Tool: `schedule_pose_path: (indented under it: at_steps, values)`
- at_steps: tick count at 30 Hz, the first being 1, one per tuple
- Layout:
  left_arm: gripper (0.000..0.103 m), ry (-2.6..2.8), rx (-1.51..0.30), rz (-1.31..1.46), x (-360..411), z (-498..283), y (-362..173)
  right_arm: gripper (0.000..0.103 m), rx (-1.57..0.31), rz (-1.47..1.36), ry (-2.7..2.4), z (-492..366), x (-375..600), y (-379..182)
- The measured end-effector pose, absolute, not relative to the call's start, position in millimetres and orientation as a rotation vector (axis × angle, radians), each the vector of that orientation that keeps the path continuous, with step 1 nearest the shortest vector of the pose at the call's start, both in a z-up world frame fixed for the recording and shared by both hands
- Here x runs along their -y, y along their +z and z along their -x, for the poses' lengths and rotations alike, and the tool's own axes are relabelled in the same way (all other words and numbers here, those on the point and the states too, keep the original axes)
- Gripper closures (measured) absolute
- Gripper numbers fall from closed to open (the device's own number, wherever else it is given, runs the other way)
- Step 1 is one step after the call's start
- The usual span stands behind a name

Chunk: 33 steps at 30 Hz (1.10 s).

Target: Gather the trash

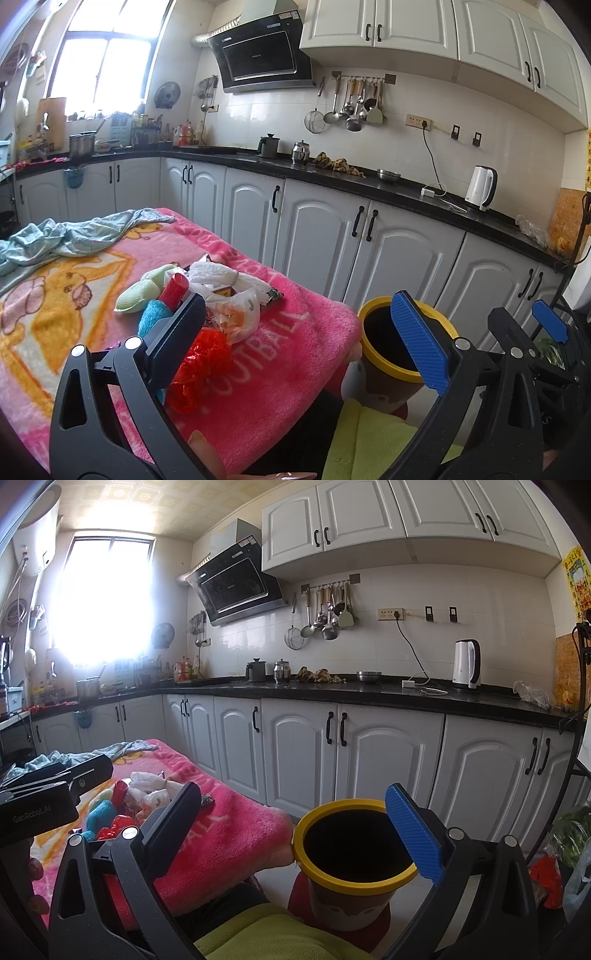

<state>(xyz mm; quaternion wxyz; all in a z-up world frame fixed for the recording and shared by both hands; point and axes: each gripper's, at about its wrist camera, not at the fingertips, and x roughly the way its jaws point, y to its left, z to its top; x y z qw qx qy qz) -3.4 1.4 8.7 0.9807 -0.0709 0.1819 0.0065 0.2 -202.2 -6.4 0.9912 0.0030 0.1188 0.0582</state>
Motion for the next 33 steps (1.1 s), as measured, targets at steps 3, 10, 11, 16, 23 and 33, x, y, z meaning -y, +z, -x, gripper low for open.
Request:
schedule_pose_path:
  at_steps: [3, 10, 11, 16, 23, 33]
  values:
    - [0.011, 0.013, -0.364, 0.143, -1.6, 3.6, 8.2, 0.006, -0.24, -0.006, 0.118, -2.2, 200.7, -5.6]
    - [0.011, 0.015, -0.365, 0.145, -1.7, 3.0, 9.5, 0.006, -0.24, -0.002, 0.122, -0.9, 194.2, -5.0]
    - [0.011, 0.016, -0.365, 0.144, -2.0, 3.2, 9.0, 0.006, -0.241, 0.0, 0.126, -0.6, 193.4, -5.7]
    - [0.011, 0.04, -0.364, 0.164, -13.6, 3.2, 7.4, 0.006, -0.256, 0.021, 0.192, -1.9, 184.7, -5.4]
    - [0.011, 0.085, -0.362, 0.205, -35.8, 4.5, 5.2, 0.006, -0.283, 0.065, 0.287, -8.6, 170.5, -4.3]
    - [0.011, 0.181, -0.355, 0.278, -81.4, 8.1, 9.2, 0.006, -0.296, 0.141, 0.423, -23.1, 139.2, 0.6]
